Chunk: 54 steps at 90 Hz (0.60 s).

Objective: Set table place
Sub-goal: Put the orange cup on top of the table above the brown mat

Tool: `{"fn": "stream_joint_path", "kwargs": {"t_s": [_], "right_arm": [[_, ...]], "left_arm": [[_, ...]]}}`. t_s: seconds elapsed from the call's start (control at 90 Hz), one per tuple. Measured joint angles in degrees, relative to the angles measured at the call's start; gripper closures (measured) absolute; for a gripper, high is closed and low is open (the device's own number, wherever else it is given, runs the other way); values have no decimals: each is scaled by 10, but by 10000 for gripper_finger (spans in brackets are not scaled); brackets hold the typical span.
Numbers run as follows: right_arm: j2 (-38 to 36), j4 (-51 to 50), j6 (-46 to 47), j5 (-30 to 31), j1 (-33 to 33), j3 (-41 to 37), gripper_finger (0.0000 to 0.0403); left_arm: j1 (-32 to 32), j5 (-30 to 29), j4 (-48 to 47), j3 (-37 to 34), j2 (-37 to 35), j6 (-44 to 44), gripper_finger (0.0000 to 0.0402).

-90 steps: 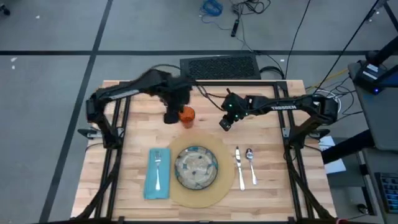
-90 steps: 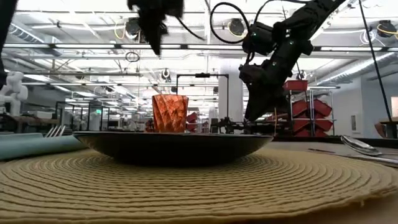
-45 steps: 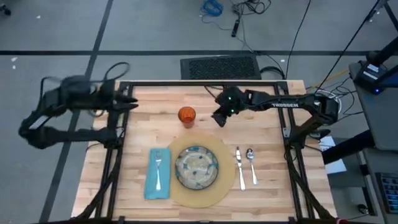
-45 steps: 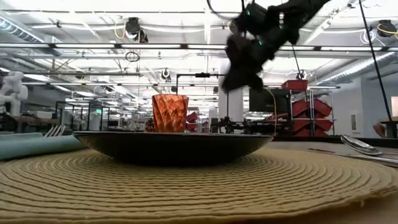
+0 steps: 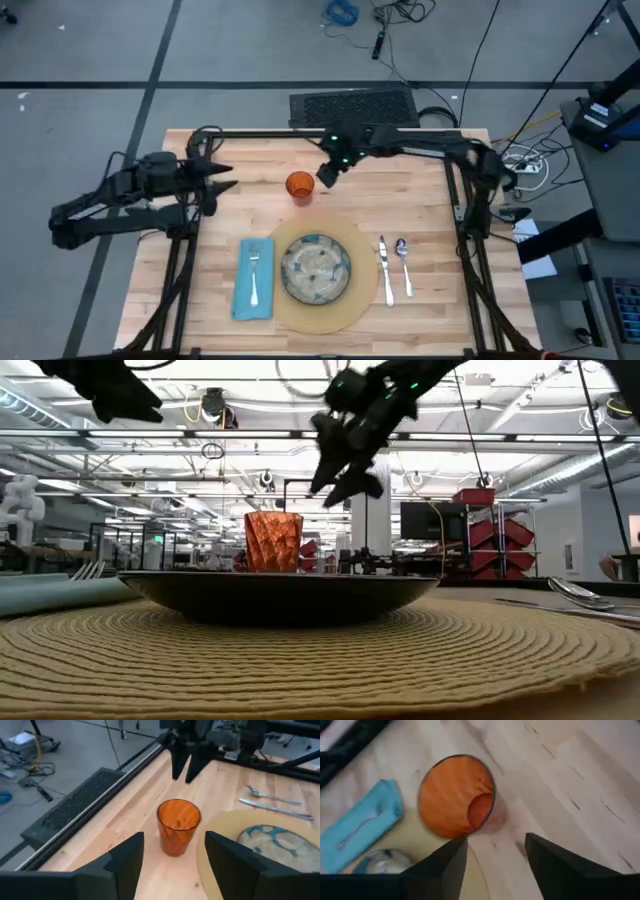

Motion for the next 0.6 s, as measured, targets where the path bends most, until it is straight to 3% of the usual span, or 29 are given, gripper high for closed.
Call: {"fn": "stream_joint_path", "kwargs": {"t_s": [0.267,0.6], "right_arm": [[80,-66,-1,-2,5,123,195],[161,-102,-7,-4,17,177,206]], "left_arm": [[0,-33,13,-28,2,30,202],[0,-33,16,-29,2,30,202]]}}
